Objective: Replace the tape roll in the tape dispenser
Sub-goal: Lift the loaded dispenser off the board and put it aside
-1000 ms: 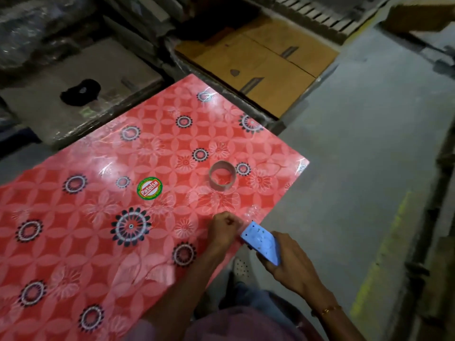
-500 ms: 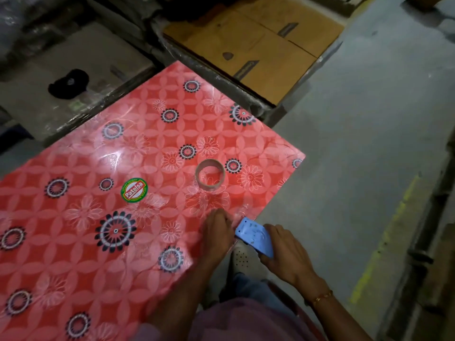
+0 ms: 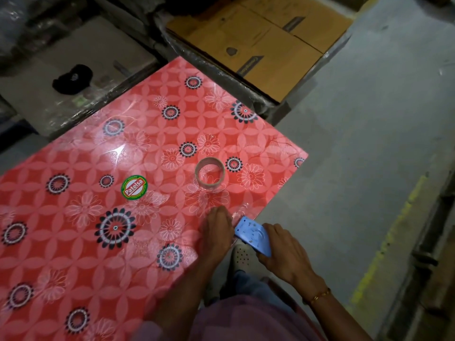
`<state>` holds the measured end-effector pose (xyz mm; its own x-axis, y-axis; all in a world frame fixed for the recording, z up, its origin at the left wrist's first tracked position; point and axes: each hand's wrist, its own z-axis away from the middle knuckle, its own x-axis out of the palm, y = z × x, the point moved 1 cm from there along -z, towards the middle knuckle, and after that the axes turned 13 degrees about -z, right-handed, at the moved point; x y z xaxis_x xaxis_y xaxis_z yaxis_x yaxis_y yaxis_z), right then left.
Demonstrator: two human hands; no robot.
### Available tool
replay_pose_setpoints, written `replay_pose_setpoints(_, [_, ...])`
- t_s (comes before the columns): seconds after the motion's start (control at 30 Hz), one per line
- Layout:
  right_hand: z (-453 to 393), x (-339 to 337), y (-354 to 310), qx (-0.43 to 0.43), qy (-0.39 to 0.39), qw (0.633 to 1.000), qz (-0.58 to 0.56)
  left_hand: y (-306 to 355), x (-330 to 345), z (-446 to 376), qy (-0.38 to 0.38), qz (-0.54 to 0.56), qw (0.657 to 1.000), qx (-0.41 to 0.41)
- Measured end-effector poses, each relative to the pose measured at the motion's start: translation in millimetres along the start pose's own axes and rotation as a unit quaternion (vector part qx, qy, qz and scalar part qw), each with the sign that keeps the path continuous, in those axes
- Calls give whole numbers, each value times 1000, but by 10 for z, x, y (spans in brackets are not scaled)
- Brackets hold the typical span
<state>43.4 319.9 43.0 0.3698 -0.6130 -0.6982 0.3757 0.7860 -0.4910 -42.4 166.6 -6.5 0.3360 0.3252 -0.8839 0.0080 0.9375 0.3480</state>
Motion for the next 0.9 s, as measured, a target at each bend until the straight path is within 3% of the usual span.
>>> replay_pose_setpoints(0.27, [-32,53,32,5,-15,1000,7,-302,-31,-17,80,-141,987,-14])
replay_pose_setpoints(0.5, [-42,123,70,14,-33,999,5,-367,161,-95,35,-135,990,-21])
replay_pose_setpoints(0.73, [-75,151,114,11,-33,999,2,-265,209,-96,60,-144,986,-52])
replay_pose_setpoints(0.9, [-80,149,146,6,-34,999,-16,-250,233,-106,16,-157,986,-49])
